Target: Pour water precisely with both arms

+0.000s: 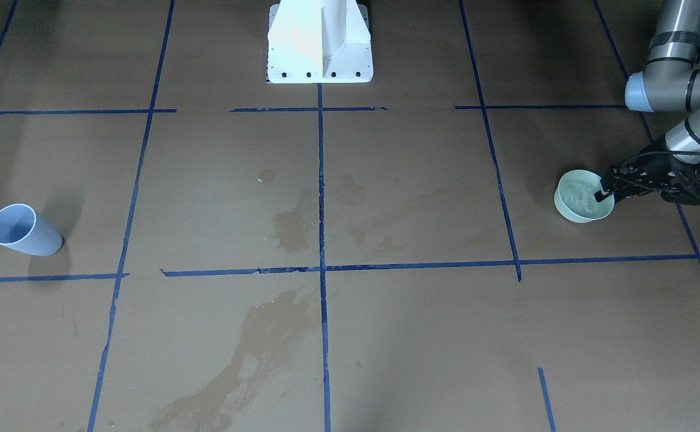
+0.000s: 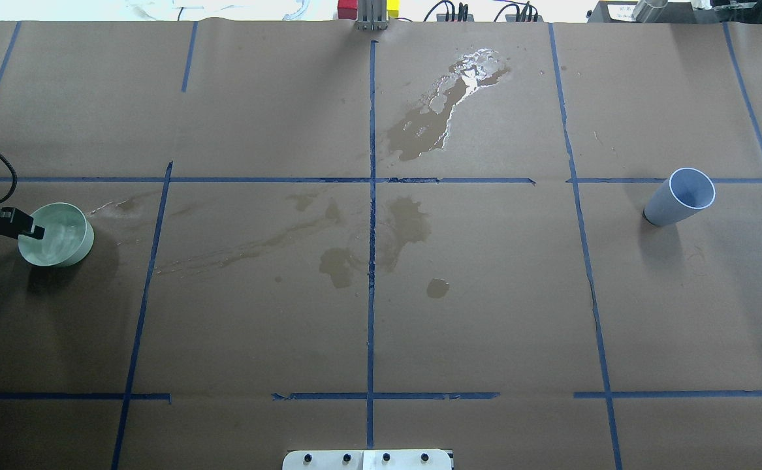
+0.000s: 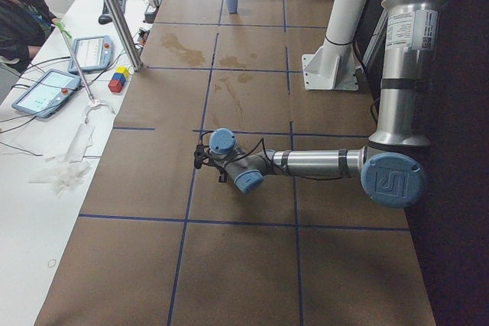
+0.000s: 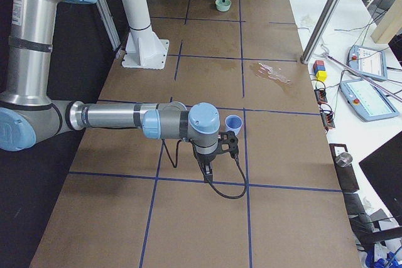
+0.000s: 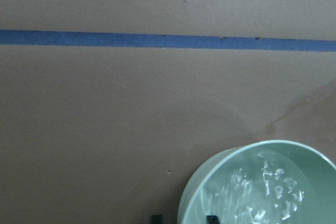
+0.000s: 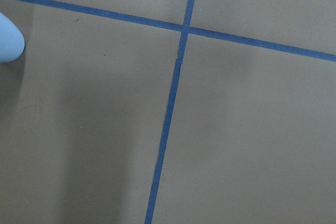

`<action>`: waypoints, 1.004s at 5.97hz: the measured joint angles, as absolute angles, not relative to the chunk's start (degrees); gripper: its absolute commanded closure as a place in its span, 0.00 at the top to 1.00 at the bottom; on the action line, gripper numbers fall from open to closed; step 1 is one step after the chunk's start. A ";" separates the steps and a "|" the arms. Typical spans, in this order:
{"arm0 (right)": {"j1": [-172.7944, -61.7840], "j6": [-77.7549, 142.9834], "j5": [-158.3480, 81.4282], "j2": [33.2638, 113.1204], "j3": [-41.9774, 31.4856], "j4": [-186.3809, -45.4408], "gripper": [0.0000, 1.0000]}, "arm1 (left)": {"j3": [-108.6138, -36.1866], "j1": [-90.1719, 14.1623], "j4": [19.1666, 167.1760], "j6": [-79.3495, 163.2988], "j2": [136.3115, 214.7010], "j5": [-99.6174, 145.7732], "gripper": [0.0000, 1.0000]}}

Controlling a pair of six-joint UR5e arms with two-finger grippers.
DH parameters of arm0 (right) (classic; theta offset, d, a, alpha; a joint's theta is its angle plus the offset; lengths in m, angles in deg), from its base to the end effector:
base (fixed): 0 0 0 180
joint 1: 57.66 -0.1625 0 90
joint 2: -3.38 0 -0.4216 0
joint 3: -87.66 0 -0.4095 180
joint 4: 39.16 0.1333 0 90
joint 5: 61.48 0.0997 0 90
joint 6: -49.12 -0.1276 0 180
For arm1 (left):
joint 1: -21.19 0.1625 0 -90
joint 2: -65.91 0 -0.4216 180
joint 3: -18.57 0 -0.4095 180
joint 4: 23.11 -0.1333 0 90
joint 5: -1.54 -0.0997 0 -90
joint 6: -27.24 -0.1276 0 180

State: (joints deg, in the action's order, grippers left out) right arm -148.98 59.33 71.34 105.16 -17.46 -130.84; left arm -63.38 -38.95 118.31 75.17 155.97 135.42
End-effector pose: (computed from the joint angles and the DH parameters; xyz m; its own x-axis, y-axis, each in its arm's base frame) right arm 0.0564 -0.4239 0.6420 0.7262 -0.1799 0.6635 0.1074 0.9830 0.1489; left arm 0.2308 -0.4920 0.6393 0.5283 0.0498 -0.8476 0.0456 0.9952 0.0870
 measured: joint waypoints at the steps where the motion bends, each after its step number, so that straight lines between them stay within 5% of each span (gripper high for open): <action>1: -148.98 59.32 71.39 105.16 -17.48 -130.83 1.00 | -64.11 -39.24 118.11 74.77 155.90 135.54 1.00; 4: -148.98 59.35 71.41 105.16 -17.58 -130.83 1.00 | -65.92 -45.79 109.32 59.47 155.88 136.99 1.00; 6: -148.97 59.31 71.41 105.16 -17.62 -130.84 1.00 | -75.16 -55.40 86.39 39.78 155.91 137.51 1.00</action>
